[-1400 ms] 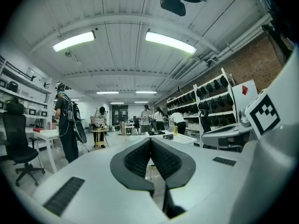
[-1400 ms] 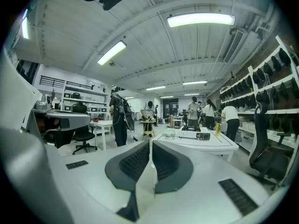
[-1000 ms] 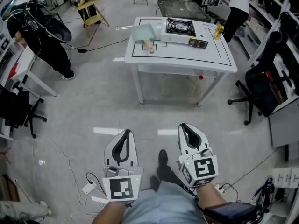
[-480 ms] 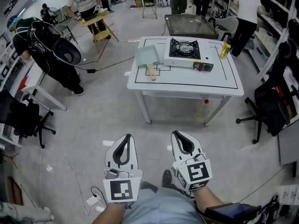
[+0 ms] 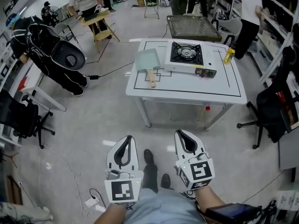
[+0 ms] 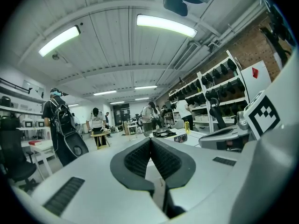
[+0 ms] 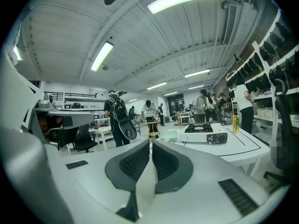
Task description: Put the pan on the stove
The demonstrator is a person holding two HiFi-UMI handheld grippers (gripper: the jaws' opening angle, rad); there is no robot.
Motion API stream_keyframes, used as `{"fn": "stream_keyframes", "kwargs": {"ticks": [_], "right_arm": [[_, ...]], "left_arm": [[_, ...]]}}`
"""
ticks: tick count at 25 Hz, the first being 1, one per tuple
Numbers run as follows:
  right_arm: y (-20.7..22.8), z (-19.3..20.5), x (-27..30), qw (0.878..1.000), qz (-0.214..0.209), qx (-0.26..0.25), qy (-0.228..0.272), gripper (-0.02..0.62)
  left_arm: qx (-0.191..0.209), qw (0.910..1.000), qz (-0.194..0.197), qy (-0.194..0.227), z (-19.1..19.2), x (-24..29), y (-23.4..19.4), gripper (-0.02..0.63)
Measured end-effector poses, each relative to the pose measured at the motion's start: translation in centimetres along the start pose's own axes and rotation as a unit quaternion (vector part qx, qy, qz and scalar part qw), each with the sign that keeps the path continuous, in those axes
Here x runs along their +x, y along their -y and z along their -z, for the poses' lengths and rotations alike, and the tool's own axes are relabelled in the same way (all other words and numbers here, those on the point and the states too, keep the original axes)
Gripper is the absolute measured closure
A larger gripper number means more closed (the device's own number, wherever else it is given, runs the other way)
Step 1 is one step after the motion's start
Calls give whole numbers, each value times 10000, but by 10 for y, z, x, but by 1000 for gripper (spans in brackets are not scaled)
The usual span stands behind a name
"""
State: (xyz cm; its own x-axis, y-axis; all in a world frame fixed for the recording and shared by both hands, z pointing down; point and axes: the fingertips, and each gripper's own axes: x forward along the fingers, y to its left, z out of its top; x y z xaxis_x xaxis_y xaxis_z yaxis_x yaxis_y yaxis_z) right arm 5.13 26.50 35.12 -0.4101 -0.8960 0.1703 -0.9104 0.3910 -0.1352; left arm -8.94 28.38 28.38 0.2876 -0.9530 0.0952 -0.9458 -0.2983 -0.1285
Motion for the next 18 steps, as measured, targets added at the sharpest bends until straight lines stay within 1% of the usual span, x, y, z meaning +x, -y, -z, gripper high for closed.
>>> {"fn": "stream_keyframes", "kwargs": {"ticks": [4,9,18], "right_arm": [[8,6,22,9999,30,18,-111,545],[19,12,57,9996,55,-2,-261,545],[37,14,155,9988,102,100,-463,545]], "left_arm": [[-65,9999,-7,-76,9,22,-11,588],[-139,9998,-3,-115,19,61,-28,588],[-270,9994,36,-218,34,153,-84,588]]}}
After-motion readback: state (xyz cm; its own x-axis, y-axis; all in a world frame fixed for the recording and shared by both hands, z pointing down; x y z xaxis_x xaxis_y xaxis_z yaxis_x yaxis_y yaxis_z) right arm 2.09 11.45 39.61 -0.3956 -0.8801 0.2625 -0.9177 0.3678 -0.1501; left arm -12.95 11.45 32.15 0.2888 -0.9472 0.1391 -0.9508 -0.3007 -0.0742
